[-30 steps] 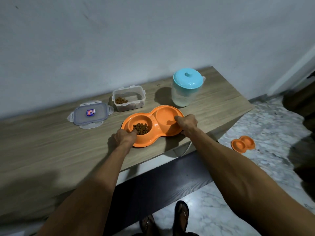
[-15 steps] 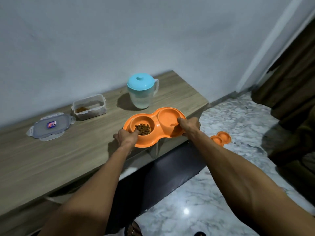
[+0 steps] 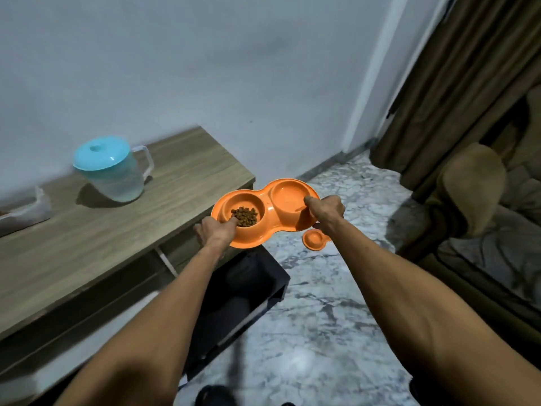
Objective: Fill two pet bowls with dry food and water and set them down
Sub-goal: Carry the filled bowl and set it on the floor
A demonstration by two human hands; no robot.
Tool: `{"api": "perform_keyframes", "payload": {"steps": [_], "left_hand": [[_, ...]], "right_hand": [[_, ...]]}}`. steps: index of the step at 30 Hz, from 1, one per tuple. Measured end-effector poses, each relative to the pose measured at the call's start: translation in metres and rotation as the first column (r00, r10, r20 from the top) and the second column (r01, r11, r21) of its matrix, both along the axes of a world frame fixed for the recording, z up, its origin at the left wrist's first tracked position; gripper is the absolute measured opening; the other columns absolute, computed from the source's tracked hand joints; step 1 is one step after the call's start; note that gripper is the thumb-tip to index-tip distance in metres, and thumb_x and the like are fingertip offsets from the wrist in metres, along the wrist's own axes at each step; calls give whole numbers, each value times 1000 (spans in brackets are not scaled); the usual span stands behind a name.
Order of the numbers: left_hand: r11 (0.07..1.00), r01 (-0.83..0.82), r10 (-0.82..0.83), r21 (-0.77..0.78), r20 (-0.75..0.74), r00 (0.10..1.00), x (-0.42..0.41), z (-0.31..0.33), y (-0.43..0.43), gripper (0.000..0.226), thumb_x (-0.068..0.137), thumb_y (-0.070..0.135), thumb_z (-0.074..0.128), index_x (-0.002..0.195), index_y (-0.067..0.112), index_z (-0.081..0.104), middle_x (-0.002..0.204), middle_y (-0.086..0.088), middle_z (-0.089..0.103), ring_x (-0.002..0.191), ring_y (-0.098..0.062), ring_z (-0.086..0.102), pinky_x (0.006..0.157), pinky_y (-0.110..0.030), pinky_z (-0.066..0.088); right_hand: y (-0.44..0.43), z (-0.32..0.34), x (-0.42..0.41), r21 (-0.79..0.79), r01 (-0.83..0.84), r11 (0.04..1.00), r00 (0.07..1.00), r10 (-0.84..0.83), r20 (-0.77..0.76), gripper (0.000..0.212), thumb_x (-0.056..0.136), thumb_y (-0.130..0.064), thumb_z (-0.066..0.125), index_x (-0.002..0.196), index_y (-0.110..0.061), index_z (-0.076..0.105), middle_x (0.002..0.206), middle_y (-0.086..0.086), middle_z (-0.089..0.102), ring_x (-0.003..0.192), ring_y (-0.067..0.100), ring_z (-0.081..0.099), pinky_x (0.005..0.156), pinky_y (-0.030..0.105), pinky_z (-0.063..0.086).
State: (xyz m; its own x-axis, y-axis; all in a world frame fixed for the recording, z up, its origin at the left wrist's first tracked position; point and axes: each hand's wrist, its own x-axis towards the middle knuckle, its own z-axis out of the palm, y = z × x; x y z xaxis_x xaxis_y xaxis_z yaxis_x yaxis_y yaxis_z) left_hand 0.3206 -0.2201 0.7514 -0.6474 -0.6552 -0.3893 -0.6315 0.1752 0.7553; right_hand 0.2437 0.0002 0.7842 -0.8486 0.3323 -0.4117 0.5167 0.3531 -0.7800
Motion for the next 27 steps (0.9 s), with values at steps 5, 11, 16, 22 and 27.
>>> {"api": "perform_keyframes", "payload": {"steps": [5,11,16,22,27], "left_hand": [[997,69,-69,25,-11,998,-51,-13,69,52,75,42,73,103,-2,68,127,-25,56,111,-39,61,90,-46,56],[991,133,-133,18,-3,991,-128,-37,133,54,77,45,72,99,-4,67,109,-25,63,98,-35,64,82,-39,58],[989,140,-142,39,26,990,-202,-60,165,49,71,45,72,91,1,68,105,-24,64,79,-37,67,72,-45,60],[991,125,-129,55,75,989,-271,-81,187,52,74,47,71,99,2,68,107,-21,65,88,-35,66,73,-37,50],[997,55,-59,50,93,994,-308,-111,193,50,80,42,70,111,3,63,118,-18,57,107,-34,58,87,-39,47]], "right_hand": [[72,-10,-40,17,68,998,998,-68,-1,43,72,-33,75,96,1,65,103,18,61,88,37,61,71,53,61],[137,-28,-102,37,147,988,989,-147,-11,38,74,-32,75,91,1,66,90,13,58,80,34,59,72,55,61],[169,-44,-169,85,171,982,985,-170,-17,32,75,-33,75,83,-5,61,71,7,53,63,27,57,71,53,61],[189,-77,-247,86,168,982,985,-171,22,52,68,-42,75,107,-11,60,105,14,66,95,36,65,79,51,59],[188,-122,-301,59,113,992,992,-117,54,67,66,-44,73,123,-11,59,112,15,65,100,37,64,81,53,58]]}}
